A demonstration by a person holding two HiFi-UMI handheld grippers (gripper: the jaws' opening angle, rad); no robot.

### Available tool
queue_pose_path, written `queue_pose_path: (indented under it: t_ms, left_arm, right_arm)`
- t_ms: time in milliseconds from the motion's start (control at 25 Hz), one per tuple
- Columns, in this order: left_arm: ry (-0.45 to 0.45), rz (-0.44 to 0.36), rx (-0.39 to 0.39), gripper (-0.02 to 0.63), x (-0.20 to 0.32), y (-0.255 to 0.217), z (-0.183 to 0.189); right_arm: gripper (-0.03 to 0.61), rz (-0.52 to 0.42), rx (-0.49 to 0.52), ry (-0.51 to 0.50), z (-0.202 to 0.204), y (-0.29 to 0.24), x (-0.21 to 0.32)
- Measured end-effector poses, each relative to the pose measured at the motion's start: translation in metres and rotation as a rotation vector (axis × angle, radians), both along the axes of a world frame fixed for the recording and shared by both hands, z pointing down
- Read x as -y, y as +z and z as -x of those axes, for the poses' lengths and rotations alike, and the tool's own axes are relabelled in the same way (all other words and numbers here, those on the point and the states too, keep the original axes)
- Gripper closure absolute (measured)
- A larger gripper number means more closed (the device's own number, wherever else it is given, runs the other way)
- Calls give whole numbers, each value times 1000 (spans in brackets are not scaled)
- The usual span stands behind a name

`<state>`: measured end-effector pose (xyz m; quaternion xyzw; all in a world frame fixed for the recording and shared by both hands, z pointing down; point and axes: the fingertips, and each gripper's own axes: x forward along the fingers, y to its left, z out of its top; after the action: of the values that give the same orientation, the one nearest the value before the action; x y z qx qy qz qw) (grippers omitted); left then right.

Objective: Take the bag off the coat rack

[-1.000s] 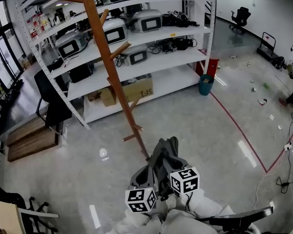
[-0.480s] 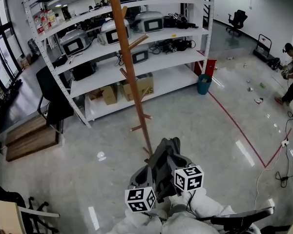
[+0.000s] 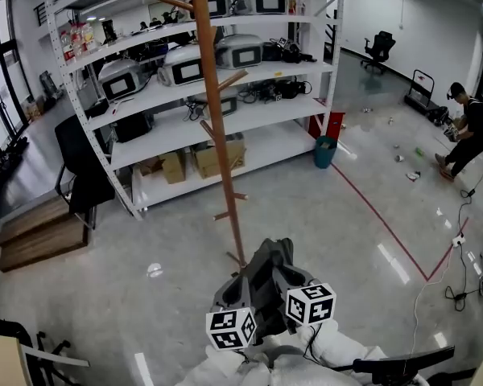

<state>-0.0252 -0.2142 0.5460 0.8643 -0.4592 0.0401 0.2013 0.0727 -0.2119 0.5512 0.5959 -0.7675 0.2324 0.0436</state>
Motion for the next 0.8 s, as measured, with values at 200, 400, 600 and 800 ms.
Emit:
queue_pose_path:
  t_ms: [200, 400, 600, 800]
  left_arm:
    - [-2, 28, -12, 611, -8, 6, -9]
    - [-11, 38, -9, 611, -15, 10, -14]
    - [-16, 31, -9, 611, -21, 9, -24]
    - [-26, 13, -5, 611, -21, 2, -29]
  right_arm:
    - [538, 23, -9, -16, -4, 7, -10]
    - [538, 23, -18, -30, -7, 12, -19]
    - [538, 26, -19, -34, -17, 13, -22]
    - [538, 23, -28, -51, -21, 12, -22]
